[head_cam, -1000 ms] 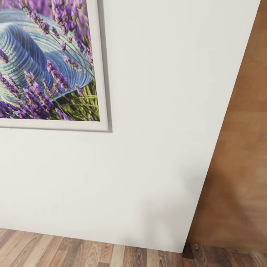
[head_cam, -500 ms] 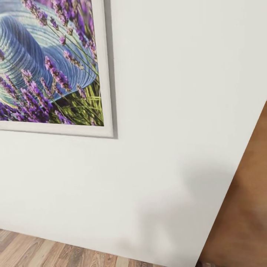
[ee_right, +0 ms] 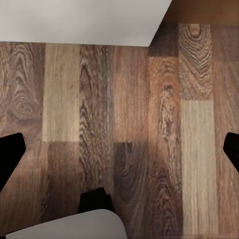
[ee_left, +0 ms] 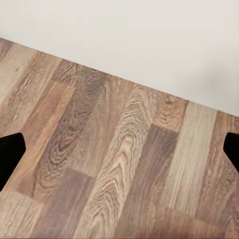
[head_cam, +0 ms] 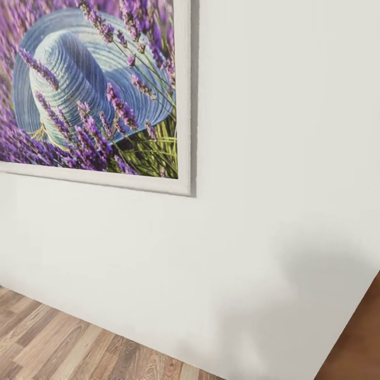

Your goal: In the bedroom, move the book from the bed onto either nightstand, and place the two sandals side by side next to the bed.

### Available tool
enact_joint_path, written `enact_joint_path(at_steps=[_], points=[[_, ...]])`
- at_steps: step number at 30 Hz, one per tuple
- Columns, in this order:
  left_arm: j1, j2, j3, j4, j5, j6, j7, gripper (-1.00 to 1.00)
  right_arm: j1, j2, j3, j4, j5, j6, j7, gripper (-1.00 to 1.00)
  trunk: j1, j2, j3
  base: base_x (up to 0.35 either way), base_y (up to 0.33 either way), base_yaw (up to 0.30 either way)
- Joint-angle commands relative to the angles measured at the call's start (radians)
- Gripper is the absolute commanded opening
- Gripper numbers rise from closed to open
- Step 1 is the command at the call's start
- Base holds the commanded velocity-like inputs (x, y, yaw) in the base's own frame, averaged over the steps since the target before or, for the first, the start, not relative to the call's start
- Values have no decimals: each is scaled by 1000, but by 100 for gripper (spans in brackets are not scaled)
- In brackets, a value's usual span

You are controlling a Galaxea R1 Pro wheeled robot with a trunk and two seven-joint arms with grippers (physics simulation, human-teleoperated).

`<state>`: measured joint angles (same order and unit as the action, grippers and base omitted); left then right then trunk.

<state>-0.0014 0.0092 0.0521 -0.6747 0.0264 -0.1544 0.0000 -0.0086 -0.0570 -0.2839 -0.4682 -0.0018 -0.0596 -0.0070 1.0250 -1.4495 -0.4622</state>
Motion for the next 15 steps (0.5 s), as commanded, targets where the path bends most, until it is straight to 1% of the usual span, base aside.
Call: enact_joint_path(at_steps=[1, 15], points=[[0, 0, 0, 0, 3, -2, 0, 100, -1, 0, -1, 1, 0, -3, -1, 100, 0, 0, -1, 0, 0, 293], [0, 0, 0, 0, 3, -2, 0, 100, -1, 0, -1, 2, 0, -3, -1, 100, 0, 0, -1, 0, 0, 293]])
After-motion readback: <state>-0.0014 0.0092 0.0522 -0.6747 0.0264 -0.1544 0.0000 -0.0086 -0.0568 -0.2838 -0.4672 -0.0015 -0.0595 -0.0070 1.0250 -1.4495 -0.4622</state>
